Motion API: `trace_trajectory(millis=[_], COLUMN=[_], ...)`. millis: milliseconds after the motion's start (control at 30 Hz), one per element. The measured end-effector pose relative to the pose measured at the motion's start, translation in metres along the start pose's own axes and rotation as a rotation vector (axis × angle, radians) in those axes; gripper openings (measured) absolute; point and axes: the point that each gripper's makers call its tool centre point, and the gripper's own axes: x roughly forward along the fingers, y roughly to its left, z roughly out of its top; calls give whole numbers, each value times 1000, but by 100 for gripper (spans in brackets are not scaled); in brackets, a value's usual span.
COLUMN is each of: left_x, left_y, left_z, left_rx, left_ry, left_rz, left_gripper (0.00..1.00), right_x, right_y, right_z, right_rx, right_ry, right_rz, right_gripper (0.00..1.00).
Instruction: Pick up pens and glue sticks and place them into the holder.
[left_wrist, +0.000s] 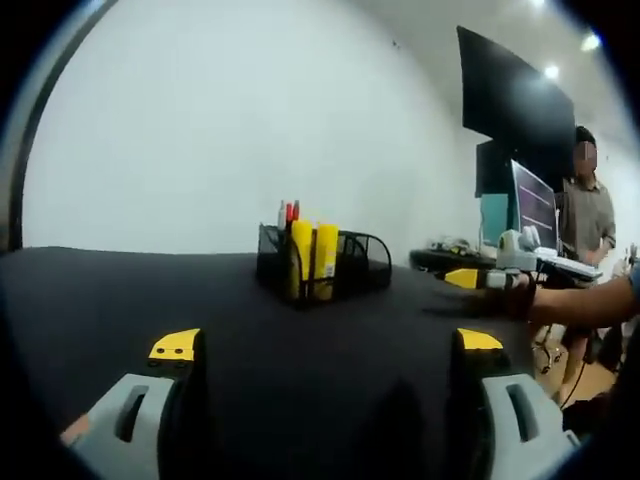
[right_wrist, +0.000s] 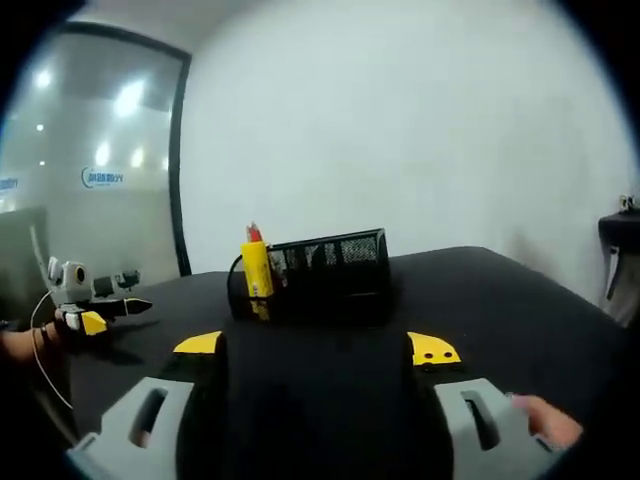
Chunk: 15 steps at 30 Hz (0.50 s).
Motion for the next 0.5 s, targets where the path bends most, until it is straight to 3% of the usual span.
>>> trace_trajectory(millis=[167, 500], left_x=[3, 5], left_y=[12, 13], left_z=[-1, -8], left_rx=[-7, 18], left_ry=[-7, 24], left_rz=[-1, -4], left_gripper=[96, 95], right_x=[1, 0], right_y=[1, 3], right_z=[-1, -1], right_rx=[-11, -18], right_ry=[3, 4], right_rz=[9, 15], right_gripper=[65, 64])
